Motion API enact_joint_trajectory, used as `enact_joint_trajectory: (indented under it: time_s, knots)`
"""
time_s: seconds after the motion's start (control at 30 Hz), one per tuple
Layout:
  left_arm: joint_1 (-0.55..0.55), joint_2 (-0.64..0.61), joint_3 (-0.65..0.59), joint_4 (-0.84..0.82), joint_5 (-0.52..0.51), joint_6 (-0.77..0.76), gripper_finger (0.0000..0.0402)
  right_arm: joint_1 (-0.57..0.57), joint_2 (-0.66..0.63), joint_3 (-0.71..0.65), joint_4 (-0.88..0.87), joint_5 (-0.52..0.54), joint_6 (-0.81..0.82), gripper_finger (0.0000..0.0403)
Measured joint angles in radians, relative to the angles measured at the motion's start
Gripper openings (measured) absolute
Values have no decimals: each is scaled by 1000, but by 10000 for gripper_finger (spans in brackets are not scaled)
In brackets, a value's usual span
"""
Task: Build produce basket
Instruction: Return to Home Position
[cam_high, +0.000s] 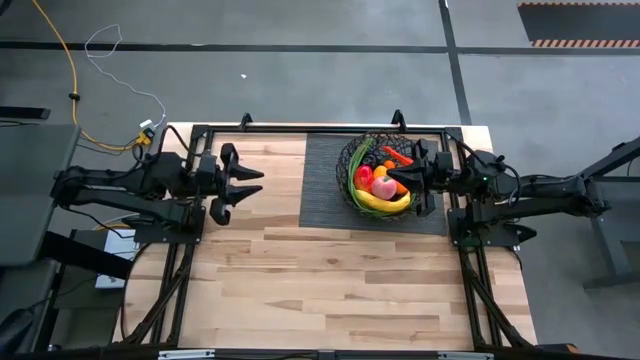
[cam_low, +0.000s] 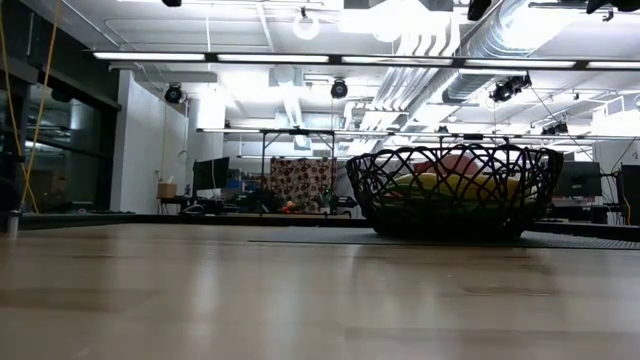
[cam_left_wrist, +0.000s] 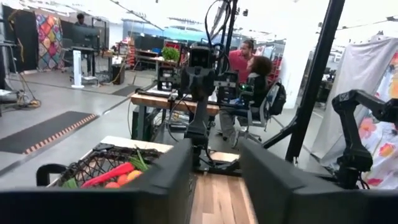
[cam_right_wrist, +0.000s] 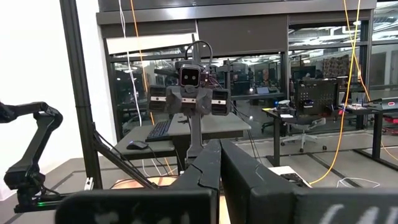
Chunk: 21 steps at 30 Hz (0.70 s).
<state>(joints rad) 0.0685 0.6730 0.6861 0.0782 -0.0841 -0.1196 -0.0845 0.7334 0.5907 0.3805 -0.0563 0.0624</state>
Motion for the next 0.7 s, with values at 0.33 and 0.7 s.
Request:
enact_joint_trajectory:
  time_s: [0.33,0.7]
  knots:
    - [0,-82,0,-18,1,-14,10,0,0,0,-6,0,0,0]
    - [0,-135,0,-52,24,-8,0,0,0,0,-9,0,34,0]
